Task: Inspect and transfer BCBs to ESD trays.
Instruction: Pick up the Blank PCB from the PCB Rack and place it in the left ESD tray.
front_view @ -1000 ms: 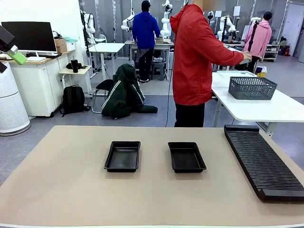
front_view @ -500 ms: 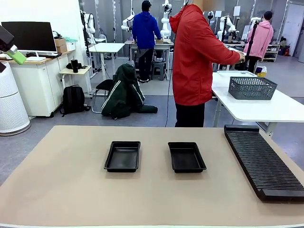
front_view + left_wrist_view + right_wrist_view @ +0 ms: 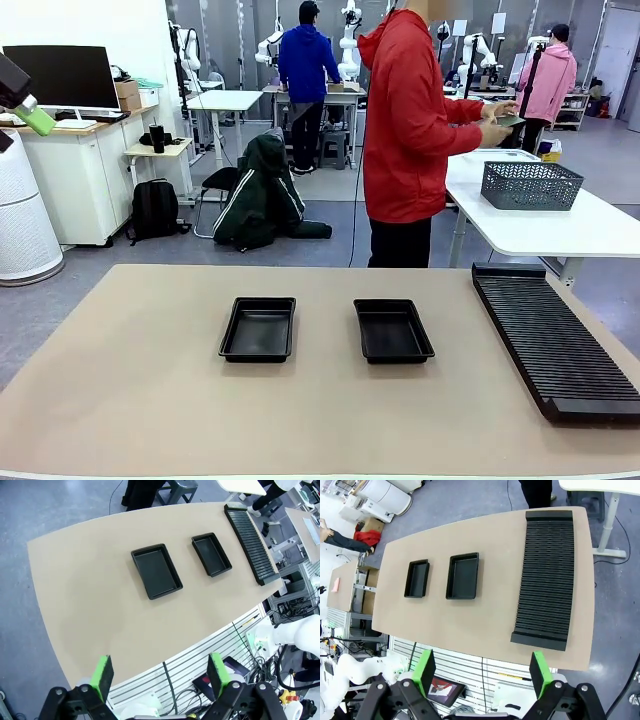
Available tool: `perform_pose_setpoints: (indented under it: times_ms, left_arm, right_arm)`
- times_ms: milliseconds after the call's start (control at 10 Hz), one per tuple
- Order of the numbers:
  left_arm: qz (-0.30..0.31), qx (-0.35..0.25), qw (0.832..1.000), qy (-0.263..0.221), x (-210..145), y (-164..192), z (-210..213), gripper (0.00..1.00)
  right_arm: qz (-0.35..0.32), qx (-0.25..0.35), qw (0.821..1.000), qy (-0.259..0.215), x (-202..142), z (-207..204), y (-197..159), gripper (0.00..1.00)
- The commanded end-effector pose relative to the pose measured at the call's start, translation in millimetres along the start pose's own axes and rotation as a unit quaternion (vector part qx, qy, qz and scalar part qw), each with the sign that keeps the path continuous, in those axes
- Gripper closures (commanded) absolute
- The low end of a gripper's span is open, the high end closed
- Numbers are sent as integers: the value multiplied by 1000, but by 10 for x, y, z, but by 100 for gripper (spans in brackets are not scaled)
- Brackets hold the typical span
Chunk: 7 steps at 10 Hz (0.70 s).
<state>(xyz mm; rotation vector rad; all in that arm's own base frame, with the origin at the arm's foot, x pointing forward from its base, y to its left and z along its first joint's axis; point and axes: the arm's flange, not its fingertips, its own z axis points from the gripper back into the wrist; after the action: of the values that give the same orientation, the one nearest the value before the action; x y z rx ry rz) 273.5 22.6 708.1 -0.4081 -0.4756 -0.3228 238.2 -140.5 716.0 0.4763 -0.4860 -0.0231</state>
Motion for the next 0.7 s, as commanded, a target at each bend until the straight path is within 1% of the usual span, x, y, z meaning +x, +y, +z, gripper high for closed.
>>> perform_pose_setpoints:
  times_ms: [0,200,500,600]
  left_arm:
    - [15,0,1000,11,125,1,52,0]
    - [24,-3,999,35,266,-14,112,0]
    - [33,-3,998,48,374,16,145,0]
    - [34,-1,998,46,360,15,130,0]
  right_arm:
    - [0,0,1000,0,0,0,0,0]
    - [12,4,1000,13,58,-18,24,0]
    - [24,5,1000,20,133,8,73,0]
    - [43,12,999,18,140,32,112,0]
